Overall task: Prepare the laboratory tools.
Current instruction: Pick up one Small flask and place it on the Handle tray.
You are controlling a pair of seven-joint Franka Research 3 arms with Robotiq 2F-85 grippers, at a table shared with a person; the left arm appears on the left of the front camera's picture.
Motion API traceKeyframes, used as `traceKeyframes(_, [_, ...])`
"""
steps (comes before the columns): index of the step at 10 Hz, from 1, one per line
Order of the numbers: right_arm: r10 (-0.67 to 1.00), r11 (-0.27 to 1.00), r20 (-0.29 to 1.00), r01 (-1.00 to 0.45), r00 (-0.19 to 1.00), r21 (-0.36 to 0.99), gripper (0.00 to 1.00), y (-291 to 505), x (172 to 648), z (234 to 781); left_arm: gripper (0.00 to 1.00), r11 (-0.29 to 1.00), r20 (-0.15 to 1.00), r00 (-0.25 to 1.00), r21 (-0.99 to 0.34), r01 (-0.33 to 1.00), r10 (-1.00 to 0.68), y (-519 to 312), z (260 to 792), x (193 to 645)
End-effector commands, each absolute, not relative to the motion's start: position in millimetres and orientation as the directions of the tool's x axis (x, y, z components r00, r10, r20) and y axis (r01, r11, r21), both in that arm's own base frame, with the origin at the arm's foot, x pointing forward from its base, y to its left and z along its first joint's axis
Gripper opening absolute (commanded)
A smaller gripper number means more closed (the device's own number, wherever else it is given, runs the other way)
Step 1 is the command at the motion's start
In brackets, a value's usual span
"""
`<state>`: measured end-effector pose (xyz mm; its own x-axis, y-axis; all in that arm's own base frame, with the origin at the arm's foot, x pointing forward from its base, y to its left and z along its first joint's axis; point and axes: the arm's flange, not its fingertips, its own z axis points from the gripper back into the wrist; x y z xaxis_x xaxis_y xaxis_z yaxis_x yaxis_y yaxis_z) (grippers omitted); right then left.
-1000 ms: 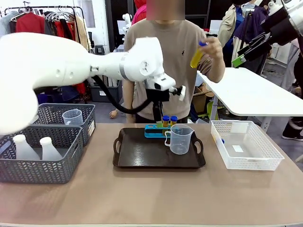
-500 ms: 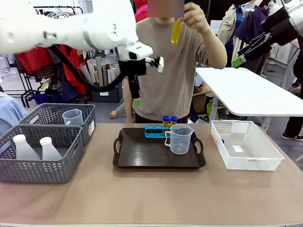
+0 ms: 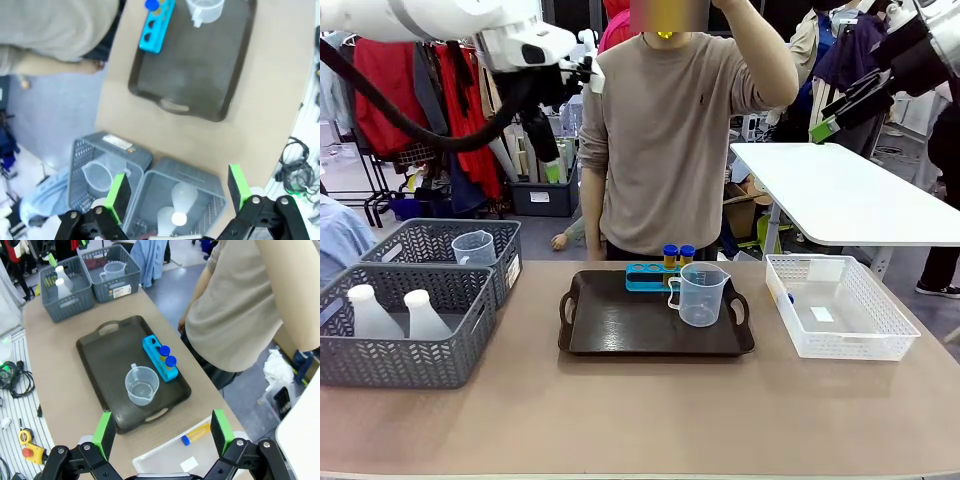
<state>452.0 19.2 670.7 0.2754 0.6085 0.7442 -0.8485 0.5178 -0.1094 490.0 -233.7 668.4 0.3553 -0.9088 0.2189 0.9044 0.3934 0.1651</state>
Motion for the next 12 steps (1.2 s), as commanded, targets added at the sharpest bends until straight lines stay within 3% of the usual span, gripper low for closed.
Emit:
traceKeyframes(1, [0.600,0.510,0.754,-0.854,0.267,-0.103,1.00,19.1,451.9,671.4,1.00,0.481,0.212,0.443,0.184,0.857,-0.871,-217.0,663.1,486.1])
traceKeyframes(2, [0.600,0.510,0.754,-0.854,0.267,-0.103,1.00,19.1,451.9,671.4,1.00,0.393,0.219,0.355,0.165,0.904,-0.909,-233.7,668.4,490.0])
traceKeyframes(8, [0.600,0.510,0.754,-0.854,0.267,-0.103,1.00,19.1,451.9,671.4,1.00,0.404,0.217,0.367,0.159,0.901,-0.905,-240.2,665.5,488.9])
traceKeyframes(11, [0.600,0.510,0.754,-0.854,0.267,-0.103,1.00,19.1,451.9,671.4,1.00,0.645,0.192,0.616,0.214,0.734,-0.764,-171.4,681.8,470.8])
traceKeyframes(12, [0.600,0.510,0.754,-0.854,0.267,-0.103,1.00,19.1,451.9,671.4,1.00,0.694,0.215,0.662,0.157,0.703,-0.718,-147.3,676.8,467.5])
